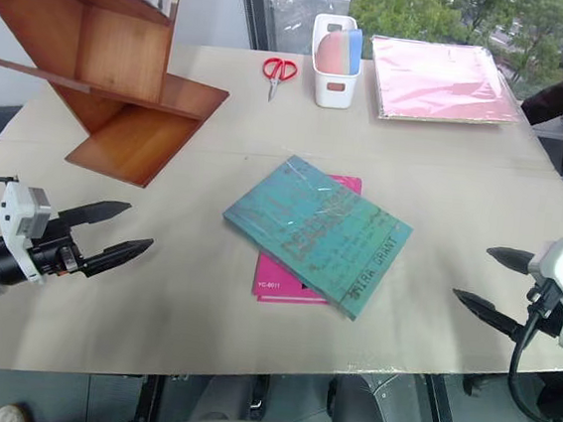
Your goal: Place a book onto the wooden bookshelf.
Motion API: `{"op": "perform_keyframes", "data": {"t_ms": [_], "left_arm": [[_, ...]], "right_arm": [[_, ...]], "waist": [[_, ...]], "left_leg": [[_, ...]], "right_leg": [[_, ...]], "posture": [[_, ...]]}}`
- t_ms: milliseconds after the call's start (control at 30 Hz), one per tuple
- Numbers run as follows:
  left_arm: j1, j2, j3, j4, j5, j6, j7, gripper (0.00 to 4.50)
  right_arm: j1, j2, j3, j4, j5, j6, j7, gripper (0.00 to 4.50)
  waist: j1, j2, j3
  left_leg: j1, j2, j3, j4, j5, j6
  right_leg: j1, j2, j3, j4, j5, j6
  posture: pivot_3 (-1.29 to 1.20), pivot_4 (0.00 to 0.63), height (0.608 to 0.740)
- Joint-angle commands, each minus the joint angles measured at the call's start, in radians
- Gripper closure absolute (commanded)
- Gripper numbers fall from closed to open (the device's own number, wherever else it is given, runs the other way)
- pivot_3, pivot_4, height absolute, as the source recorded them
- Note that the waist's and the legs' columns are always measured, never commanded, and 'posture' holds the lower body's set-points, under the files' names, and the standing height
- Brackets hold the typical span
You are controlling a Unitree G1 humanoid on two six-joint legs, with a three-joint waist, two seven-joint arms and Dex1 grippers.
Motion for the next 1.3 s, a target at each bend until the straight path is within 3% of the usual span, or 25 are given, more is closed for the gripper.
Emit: {"op": "perform_keyframes", "data": {"t_ms": [33,167,233,467,500,533,1000,1300], "left_arm": [[-0.022,0.018,0.015,-0.017,-0.020,-0.002,-0.021,0.00],[-0.061,0.006,-0.001,-0.049,-0.073,0.042,-0.031,0.00],[-0.071,0.001,-0.013,-0.053,-0.070,0.040,-0.032,0.00],[-0.095,-0.012,-0.046,-0.067,-0.072,0.003,-0.072,0.00],[-0.096,-0.008,-0.048,-0.070,-0.080,0.003,-0.092,0.00],[-0.097,-0.003,-0.049,-0.074,-0.088,0.006,-0.108,0.00],[-0.118,-0.003,-0.086,-0.128,-0.086,0.012,-0.134,0.00],[-0.097,-0.017,-0.108,-0.152,-0.084,0.017,-0.115,0.00]], "right_arm": [[-0.019,-0.009,-0.028,-0.027,0.021,0.022,-0.011,0.05],[-0.032,0.002,-0.018,-0.059,0.041,0.056,-0.036,0.05],[-0.039,0.002,-0.014,-0.063,0.054,0.077,-0.042,0.57],[-0.100,0.009,0.083,-0.084,0.082,0.129,-0.086,3.70],[-0.108,0.008,0.114,-0.083,0.065,0.127,-0.093,4.35],[-0.118,0.012,0.148,-0.084,0.050,0.121,-0.101,4.47],[-0.176,0.042,0.387,-0.044,-0.086,0.052,-0.119,4.47],[-0.322,0.156,0.581,-0.091,-0.027,0.098,-0.114,4.47]], "waist": [[0.000,0.000,0.000],[0.000,0.000,0.000],[0.000,0.000,0.000],[-0.002,0.000,0.000],[-0.002,0.000,0.000],[-0.002,0.000,0.000],[0.000,0.000,0.000],[-0.001,0.000,0.000]], "left_leg": [[0.000,0.000,0.000,0.000,0.000,0.000],[0.000,0.000,0.000,0.000,0.000,0.000],[0.000,0.000,0.000,0.001,0.000,0.000],[0.001,0.000,0.000,0.001,0.000,0.000],[0.001,0.000,0.000,0.001,0.000,0.000],[0.001,0.000,0.000,0.001,0.000,0.000],[0.000,0.000,0.000,0.002,0.000,0.000],[0.000,0.000,0.000,0.002,0.000,0.000]], "right_leg": [[0.000,0.000,0.000,0.000,0.000,0.000],[0.000,0.001,0.000,0.000,0.000,0.000],[0.000,0.001,0.000,0.000,0.000,0.000],[0.000,0.002,0.001,0.001,0.000,0.001],[0.000,0.002,0.001,0.001,0.000,0.001],[0.000,0.002,0.001,0.001,0.000,0.001],[0.000,0.002,0.001,0.001,0.001,0.003],[0.000,0.002,0.001,0.001,0.002,0.003]], "posture": [[0.00,0.150,0.740],[0.00,0.150,0.740],[0.00,0.150,0.740],[0.00,0.150,0.740],[0.00,0.150,0.740],[0.00,0.150,0.740],[0.00,0.150,0.740],[0.00,0.150,0.740]]}}
